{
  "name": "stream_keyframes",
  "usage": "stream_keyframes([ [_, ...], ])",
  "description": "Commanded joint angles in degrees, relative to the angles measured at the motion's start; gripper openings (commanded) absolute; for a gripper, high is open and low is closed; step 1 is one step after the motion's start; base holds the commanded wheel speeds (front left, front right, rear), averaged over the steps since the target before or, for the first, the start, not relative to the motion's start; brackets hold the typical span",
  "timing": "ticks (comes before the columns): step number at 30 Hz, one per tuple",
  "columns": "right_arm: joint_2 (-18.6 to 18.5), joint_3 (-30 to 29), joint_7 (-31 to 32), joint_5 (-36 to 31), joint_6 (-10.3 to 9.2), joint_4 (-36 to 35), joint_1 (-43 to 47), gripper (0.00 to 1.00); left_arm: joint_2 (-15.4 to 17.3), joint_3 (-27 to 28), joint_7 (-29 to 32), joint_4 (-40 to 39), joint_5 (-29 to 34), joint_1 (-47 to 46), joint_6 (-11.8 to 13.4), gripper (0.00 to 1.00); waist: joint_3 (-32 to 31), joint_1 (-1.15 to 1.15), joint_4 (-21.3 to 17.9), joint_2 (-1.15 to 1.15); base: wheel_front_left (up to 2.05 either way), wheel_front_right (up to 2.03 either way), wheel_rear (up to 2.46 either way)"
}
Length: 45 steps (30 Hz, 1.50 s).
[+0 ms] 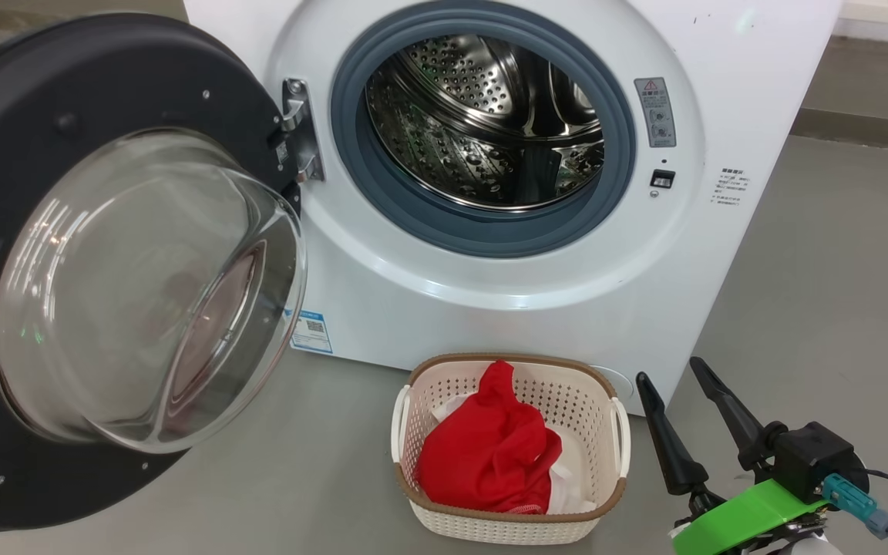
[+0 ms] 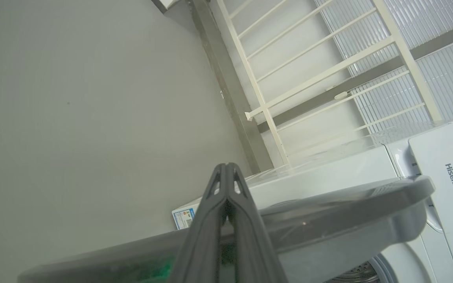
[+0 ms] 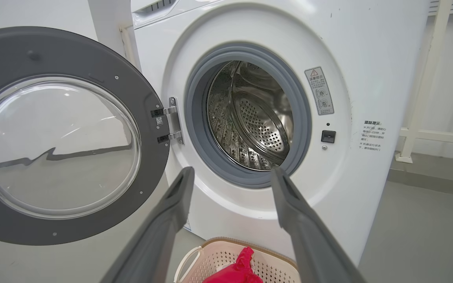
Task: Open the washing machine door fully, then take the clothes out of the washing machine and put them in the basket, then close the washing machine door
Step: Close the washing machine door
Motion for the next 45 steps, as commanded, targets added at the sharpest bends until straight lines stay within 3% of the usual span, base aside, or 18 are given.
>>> stream_keyframes([
  [1,-0.8,1.3,-0.4,1.2,0.36,-1.5,-1.6,1.0,2.8,0.6,1.7,-2.5,-0.7,-0.7,-0.3,0.0,0.1,0.0,-0.2,0.0,0.0,0.0,0.0],
  [12,-0.8,1.4,-0.4,1.6,0.36,-1.8,-1.6,1.0,-0.4,1.3,9.7,-6.8,-5.5,1.9,-1.5,0.0,0.6,0.0,-0.1,0.0,0.0,0.0,0.0],
  [26,-0.8,1.2,-0.4,1.7,0.36,-1.4,-1.4,1.0,-5.5,1.3,15.2,-13.0,-9.9,6.4,-4.0,0.0,0.6,0.0,1.1,0.0,0.0,0.0,0.0],
  [38,-0.5,1.4,-0.4,1.8,0.36,-1.3,-1.3,1.0,-12.6,-0.4,19.6,-25.5,-13.0,10.6,-3.3,0.0,0.8,0.0,1.8,0.0,0.0,0.0,0.0],
  [45,-0.3,1.8,-0.4,2.0,0.36,-0.9,-1.5,1.0,-15.1,-2.3,20.8,-32.9,-13.9,13.9,-2.9,0.0,1.1,0.0,0.9,0.0,0.0,0.0,0.0],
])
